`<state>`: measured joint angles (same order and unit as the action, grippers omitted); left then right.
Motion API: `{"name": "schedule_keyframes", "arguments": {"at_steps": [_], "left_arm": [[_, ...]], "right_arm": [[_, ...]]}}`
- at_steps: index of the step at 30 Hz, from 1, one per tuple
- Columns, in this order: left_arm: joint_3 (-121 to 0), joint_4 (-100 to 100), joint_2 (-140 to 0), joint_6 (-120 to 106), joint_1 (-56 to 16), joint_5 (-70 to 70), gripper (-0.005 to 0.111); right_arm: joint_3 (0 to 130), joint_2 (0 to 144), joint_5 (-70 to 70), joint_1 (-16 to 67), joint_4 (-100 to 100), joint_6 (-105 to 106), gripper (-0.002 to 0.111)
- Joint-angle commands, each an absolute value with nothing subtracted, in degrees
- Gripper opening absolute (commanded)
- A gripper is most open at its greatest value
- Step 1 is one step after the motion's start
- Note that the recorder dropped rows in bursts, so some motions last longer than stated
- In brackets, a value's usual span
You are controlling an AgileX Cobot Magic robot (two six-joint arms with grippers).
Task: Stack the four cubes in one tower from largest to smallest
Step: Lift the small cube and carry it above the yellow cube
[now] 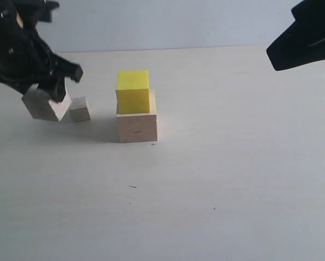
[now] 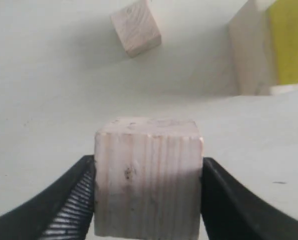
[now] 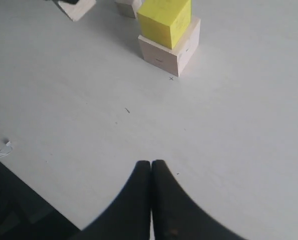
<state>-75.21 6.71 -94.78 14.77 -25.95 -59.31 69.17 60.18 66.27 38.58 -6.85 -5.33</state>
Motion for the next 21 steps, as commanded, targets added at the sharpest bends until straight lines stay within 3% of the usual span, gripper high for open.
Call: {"name": "schedule_keyframes", "arguments": {"at_steps": [1, 11, 21], "left_arm": [[-83.6, 1.5, -92.5, 20.7, -26.2, -65.6, 0.000], [-100.5, 0.9, -96.7, 24.0, -30.3, -70.0, 0.000], [-106.4, 0.8, -106.0, 25.9, -31.8, -70.0, 0.000]], "right_arm": [[68.9, 60.0, 66.0, 38.6, -6.0, -5.7, 0.000], [68.9, 60.0, 66.0, 38.6, -5.4, -7.5, 0.000], [68.9, 60.0, 67.4, 38.6, -5.6, -9.4, 0.000]]}}
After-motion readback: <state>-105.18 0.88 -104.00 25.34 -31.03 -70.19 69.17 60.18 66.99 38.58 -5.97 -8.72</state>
